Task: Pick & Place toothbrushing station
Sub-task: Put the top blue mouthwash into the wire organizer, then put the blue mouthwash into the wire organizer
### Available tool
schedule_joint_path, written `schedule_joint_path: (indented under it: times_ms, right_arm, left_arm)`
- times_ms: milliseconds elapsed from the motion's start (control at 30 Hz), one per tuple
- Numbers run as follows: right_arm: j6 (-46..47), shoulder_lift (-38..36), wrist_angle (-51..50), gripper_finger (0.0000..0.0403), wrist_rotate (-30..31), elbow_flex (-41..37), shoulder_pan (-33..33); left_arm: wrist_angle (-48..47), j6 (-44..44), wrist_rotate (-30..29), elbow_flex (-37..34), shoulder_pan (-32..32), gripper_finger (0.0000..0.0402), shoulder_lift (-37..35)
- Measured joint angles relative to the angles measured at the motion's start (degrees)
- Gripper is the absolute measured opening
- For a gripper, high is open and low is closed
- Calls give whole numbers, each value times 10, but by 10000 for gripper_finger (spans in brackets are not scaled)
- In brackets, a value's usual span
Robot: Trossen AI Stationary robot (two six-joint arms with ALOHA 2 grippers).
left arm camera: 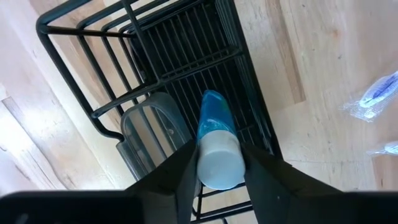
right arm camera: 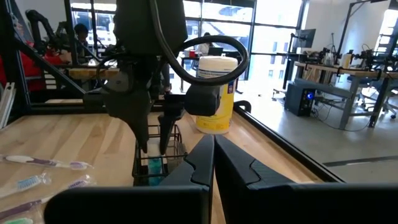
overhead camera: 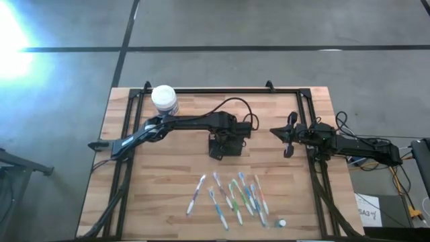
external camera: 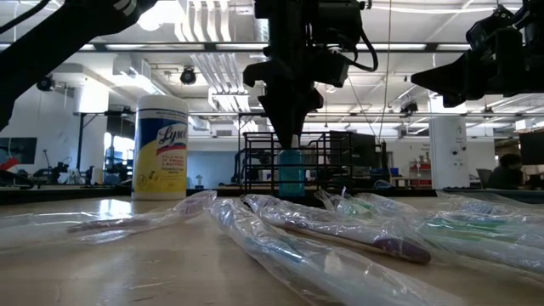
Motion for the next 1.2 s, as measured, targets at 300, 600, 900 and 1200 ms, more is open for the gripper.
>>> schedule_joint_path:
  times_ms: [300,600,900,1200]
  right_arm:
    - [0,0,0,8,0,0,0]
    - [0,0,0,8,0,0,0]
    - [10,1,-1,8,0,0,0]
    - [13,13,-4,8,-1,0,0]
  left_arm:
    - [0,5,0,0,0,164,-3]
    - [-27,2,-5,31,0,172,-9]
    - [-42,-55,35,-7,5,169,-103]
    - [254,-93,53,-328,11,111,-380]
